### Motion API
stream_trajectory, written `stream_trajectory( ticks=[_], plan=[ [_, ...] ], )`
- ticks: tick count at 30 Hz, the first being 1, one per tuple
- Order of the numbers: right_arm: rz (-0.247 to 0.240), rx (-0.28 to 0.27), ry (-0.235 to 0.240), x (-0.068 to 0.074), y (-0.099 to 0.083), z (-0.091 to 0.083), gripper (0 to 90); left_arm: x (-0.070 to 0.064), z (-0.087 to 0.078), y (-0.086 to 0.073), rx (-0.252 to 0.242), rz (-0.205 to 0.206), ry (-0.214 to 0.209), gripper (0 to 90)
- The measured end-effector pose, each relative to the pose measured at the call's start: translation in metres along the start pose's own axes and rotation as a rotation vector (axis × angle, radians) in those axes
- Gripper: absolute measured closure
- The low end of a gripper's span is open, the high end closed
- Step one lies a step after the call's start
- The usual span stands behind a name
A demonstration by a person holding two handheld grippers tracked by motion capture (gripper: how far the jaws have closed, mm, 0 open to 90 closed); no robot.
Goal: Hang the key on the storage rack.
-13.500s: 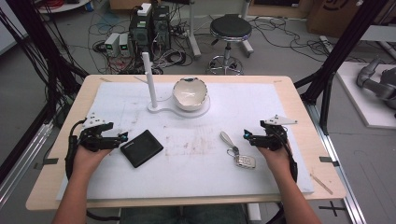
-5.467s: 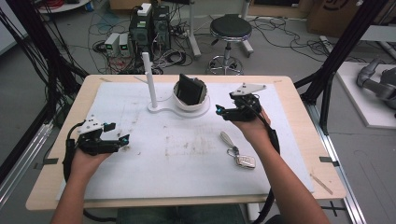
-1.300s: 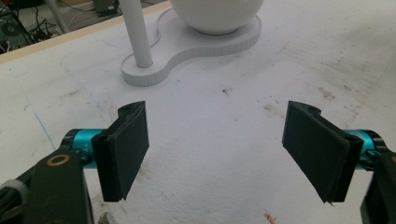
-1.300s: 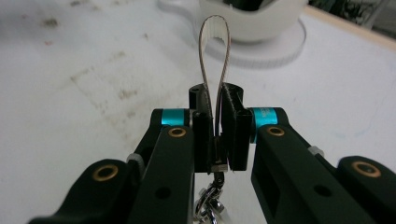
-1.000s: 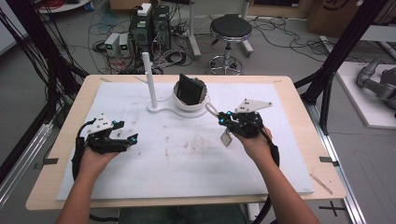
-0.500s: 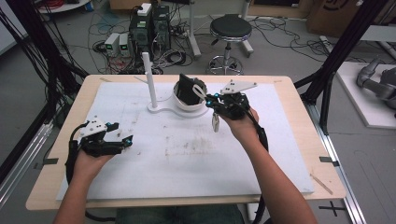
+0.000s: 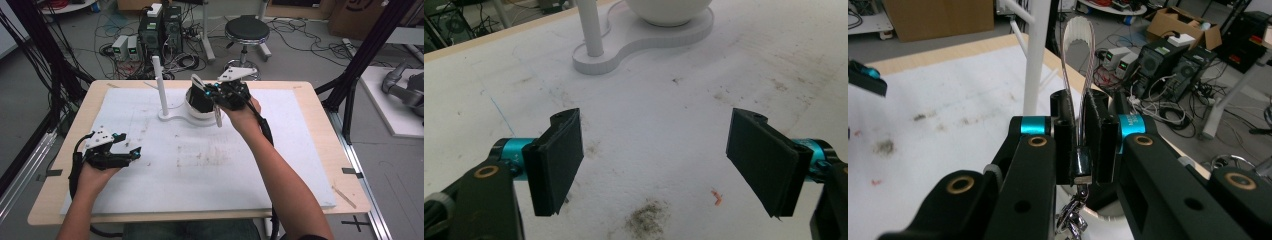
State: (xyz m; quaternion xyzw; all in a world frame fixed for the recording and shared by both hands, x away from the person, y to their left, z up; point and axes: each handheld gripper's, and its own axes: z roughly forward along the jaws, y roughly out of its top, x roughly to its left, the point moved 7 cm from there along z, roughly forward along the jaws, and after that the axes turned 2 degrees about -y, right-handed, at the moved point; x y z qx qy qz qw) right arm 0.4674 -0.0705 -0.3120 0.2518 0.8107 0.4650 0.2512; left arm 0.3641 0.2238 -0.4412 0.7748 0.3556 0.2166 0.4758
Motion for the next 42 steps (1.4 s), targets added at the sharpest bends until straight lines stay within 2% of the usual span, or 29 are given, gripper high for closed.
stream_trajectory(
  ticks=[9,17,24,32,42],
  plan=[
    [-0.073,0.004,0.012,0.019,0.037,0.031,83.6,0.001,-0.001,0.002,-0.011,-0.002,0.001,22.8],
    [-0.110,0.000,0.041,0.039,0.059,0.054,83.6,0.003,-0.004,0.002,-0.019,-0.007,0.005,22.7],
    [-0.137,0.011,0.059,0.052,0.064,0.065,83.5,0.004,-0.006,0.002,-0.022,-0.011,0.005,22.8],
    [-0.123,0.023,0.057,0.050,0.063,0.073,83.6,0.004,-0.006,0.000,-0.020,-0.014,0.009,22.7],
    [-0.138,0.036,0.065,0.055,0.061,0.081,83.6,0.005,-0.007,-0.001,-0.019,-0.018,0.010,22.8]
  ],
)
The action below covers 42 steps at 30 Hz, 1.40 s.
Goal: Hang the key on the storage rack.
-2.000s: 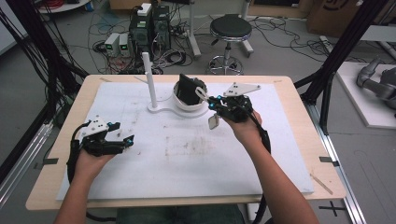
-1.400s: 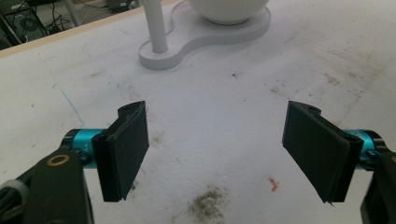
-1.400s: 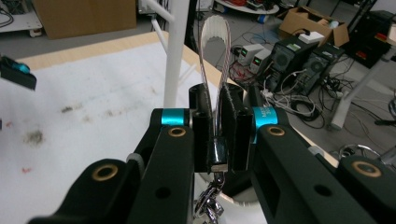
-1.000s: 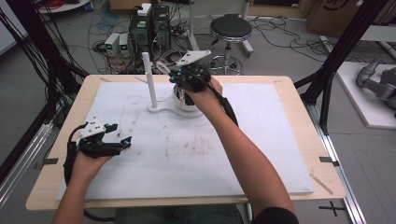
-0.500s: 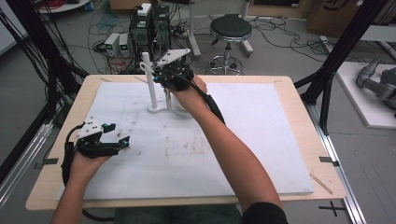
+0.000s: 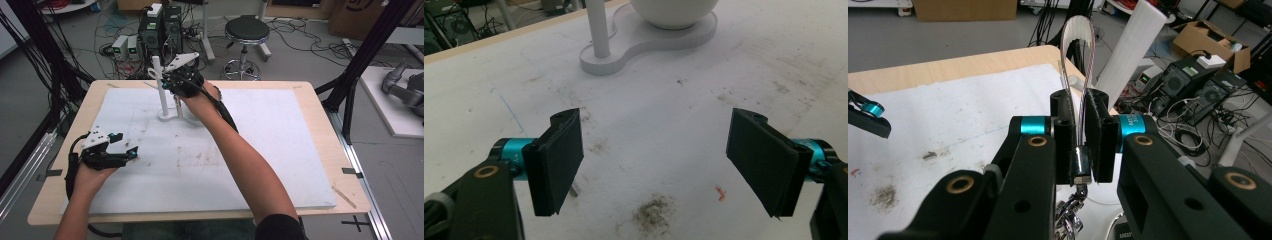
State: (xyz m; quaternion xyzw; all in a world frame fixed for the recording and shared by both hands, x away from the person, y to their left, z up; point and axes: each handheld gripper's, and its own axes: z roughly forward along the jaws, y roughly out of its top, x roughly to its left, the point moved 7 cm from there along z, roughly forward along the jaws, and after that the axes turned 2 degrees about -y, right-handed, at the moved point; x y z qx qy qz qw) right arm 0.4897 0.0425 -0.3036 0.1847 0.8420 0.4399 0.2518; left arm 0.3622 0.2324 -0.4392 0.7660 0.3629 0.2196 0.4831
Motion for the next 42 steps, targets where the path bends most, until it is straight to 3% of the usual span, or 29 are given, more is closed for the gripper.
stream_trajectory(
  ticks=[21,22,25,33,42],
  plan=[
    [-0.002,0.071,-0.030,-0.002,-0.013,0.019,82.5,0.002,-0.003,-0.002,0.000,-0.007,0.001,22.8],
    [-0.006,0.070,-0.032,-0.002,-0.013,0.019,80.7,0.002,-0.003,-0.002,-0.001,-0.009,0.002,22.7],
    [0.017,0.061,-0.035,-0.002,-0.011,0.017,64.1,0.002,-0.003,-0.002,-0.003,-0.010,0.003,22.8],
    [0.032,0.045,-0.047,-0.006,-0.013,0.002,56.3,0.002,-0.002,-0.001,-0.001,-0.004,0.003,22.8],
    [0.099,0.053,-0.055,-0.018,-0.044,-0.030,42.8,0.000,0.001,0.001,-0.012,-0.021,-0.015,22.8]
  ],
)
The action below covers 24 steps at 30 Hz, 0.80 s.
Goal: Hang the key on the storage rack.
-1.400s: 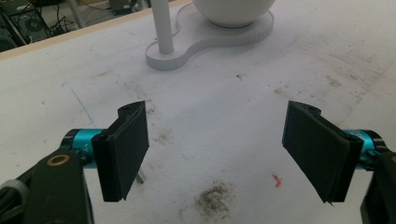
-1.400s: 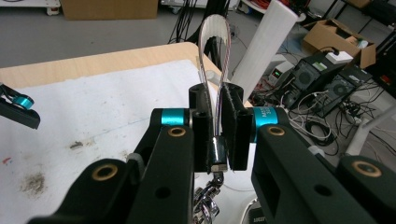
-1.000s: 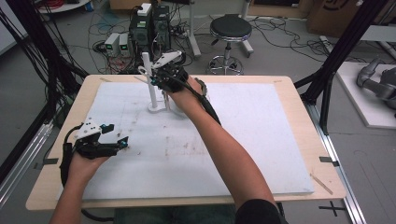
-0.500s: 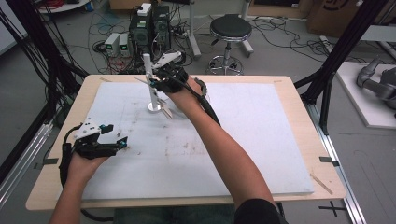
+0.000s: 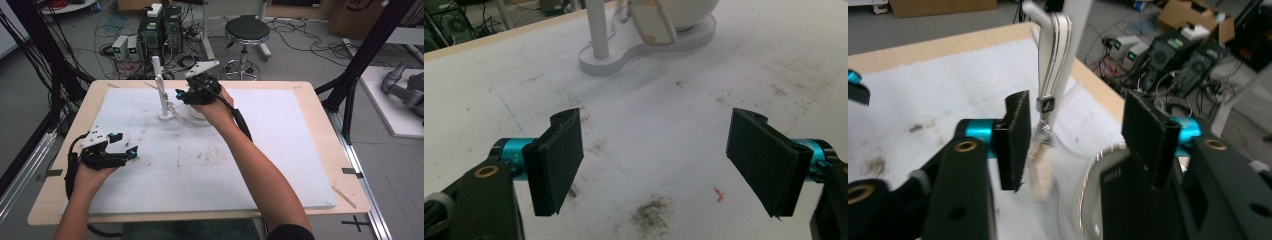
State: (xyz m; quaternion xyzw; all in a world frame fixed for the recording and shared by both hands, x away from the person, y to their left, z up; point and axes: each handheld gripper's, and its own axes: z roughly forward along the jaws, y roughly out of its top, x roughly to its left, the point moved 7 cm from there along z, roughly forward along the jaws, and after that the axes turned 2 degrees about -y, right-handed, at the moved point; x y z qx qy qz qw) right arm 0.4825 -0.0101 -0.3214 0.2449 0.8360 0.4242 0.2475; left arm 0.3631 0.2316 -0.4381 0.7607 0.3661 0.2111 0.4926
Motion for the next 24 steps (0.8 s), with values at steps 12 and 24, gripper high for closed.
stream_trajectory(
  ticks=[12,24],
  plan=[
    [0.016,0.007,-0.067,-0.014,-0.043,-0.043,41.7,-0.002,0.008,0.001,0.011,0.005,-0.013,22.8],
    [0.111,0.022,-0.105,-0.038,-0.099,-0.082,36.2,-0.004,0.021,0.005,0.009,-0.003,-0.038,22.8]
  ],
)
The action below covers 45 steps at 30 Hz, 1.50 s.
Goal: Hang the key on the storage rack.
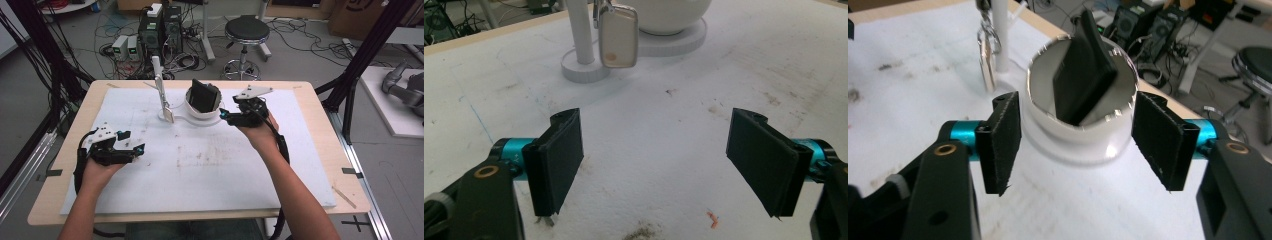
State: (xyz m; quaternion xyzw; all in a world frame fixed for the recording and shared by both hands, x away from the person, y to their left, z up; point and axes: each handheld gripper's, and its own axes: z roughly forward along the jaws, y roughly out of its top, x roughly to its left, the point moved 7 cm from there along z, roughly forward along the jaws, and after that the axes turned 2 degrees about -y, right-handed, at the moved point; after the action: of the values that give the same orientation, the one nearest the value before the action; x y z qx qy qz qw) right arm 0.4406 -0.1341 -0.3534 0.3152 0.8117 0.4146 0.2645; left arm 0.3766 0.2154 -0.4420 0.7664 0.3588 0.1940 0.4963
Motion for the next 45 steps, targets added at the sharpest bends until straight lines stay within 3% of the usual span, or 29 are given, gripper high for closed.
stream_trajectory(
  ticks=[18,28,36,45],
  plan=[
    [0.157,-0.006,-0.039,-0.032,-0.089,-0.041,28.6,-0.002,0.012,0.004,0.001,0.004,-0.021,22.8],
    [0.232,-0.025,-0.073,-0.048,-0.119,-0.057,21.1,-0.003,0.020,0.009,-0.008,0.008,-0.031,22.7],
    [0.234,0.003,-0.058,-0.046,-0.142,-0.050,20.5,-0.006,0.028,0.012,-0.006,0.016,-0.040,22.7],
    [0.221,0.028,-0.070,-0.047,-0.148,-0.045,20.5,-0.009,0.032,0.010,0.009,0.017,-0.045,22.7]
  ],
)
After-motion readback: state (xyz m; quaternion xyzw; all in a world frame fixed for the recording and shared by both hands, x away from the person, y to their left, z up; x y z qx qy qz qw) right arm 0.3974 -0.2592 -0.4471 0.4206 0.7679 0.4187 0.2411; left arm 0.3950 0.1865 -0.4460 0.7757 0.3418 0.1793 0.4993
